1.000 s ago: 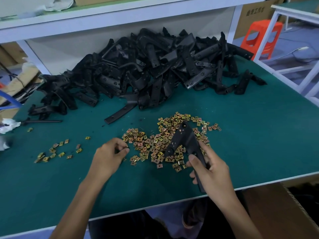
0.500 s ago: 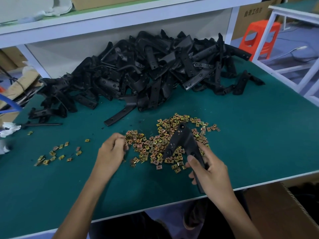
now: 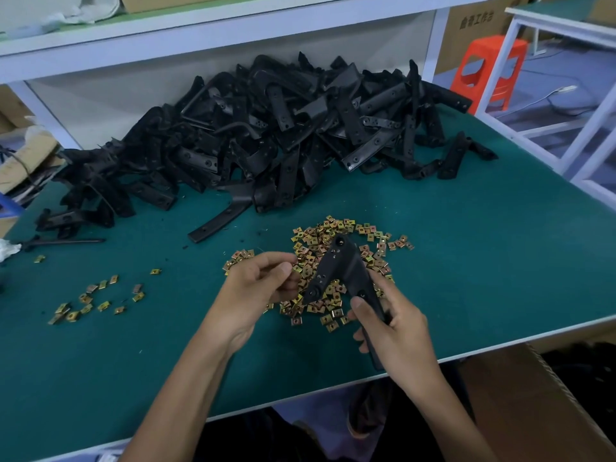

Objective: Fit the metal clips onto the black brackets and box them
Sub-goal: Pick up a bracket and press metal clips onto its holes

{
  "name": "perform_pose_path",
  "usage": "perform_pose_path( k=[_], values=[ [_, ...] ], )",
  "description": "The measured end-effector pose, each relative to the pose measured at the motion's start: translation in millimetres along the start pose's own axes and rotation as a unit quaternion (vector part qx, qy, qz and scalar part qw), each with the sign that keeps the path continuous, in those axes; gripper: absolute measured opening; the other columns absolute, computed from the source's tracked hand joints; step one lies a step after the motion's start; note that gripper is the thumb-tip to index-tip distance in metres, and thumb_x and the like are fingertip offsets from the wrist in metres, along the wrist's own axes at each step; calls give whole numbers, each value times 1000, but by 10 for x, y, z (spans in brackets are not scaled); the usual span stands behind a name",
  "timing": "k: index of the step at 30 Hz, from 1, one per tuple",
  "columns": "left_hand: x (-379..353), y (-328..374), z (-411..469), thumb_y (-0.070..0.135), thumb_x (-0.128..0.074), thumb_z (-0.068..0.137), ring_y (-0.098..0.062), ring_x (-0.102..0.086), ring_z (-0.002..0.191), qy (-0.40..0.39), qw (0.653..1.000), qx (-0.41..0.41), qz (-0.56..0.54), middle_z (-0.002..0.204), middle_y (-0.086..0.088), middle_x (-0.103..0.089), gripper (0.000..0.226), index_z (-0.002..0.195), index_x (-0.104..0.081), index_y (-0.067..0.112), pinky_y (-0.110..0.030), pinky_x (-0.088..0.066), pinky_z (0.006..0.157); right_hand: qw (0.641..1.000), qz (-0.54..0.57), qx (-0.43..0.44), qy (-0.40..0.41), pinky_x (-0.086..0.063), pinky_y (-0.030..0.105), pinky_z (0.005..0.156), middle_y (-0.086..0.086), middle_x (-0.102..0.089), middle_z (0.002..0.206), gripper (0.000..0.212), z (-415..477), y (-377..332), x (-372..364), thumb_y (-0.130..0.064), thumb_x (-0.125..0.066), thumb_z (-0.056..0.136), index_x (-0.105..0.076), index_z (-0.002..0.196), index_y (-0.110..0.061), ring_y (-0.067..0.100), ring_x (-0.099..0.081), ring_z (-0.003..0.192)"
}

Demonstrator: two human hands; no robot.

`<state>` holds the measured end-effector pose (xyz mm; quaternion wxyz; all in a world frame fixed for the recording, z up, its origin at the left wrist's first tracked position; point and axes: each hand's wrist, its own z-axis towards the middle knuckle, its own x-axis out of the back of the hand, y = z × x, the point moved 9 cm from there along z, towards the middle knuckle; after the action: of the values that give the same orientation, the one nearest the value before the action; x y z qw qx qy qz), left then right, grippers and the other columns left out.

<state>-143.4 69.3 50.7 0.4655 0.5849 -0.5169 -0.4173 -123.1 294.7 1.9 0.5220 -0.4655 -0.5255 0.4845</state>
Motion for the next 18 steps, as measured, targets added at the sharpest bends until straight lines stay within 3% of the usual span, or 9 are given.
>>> perform_pose_path(
  k=[6, 9, 12, 18],
  values=[
    [-136, 56, -40, 3, -54, 102, -22, -75, 82, -37, 999, 3, -15, 93, -14, -77, 9, 106, -62, 5, -25, -59, 70, 1000, 1, 2, 5, -55, 26, 49, -1, -74, 84, 44, -4, 2, 10, -33, -67, 97, -56, 136, -48, 15, -68, 57],
    [-139, 79, -45, 9, -58, 101, -17, -67, 77, -30, 998, -27, 57, 82, -3, -73, 11, 98, -67, 15, -28, -58, 73, 1000, 1, 2, 4, -55, 26, 49, -2, -75, 85, 45, -3, 2, 7, -38, -68, 95, -56, 137, -46, 15, -68, 57],
    [-133, 73, -42, 9, -65, 96, -18, -61, 83, -26, 996, -37, 80, 84, -2, -68, 20, 89, -75, 26, -37, -54, 86, 1000, -1, 1, 2, -56, 26, 49, -3, -75, 85, 47, -2, -3, -1, -45, -66, 90, -56, 136, -49, 15, -69, 57],
    [-180, 110, -67, 4, -68, 93, -13, -69, 85, -46, 995, -43, 76, 89, 2, -77, 30, 93, -75, 33, -31, -55, 86, 1000, -2, 1, 2, -55, 26, 48, -3, -74, 85, 50, -2, 4, -1, -48, -66, 88, -57, 137, -45, 15, -68, 57]
  ],
)
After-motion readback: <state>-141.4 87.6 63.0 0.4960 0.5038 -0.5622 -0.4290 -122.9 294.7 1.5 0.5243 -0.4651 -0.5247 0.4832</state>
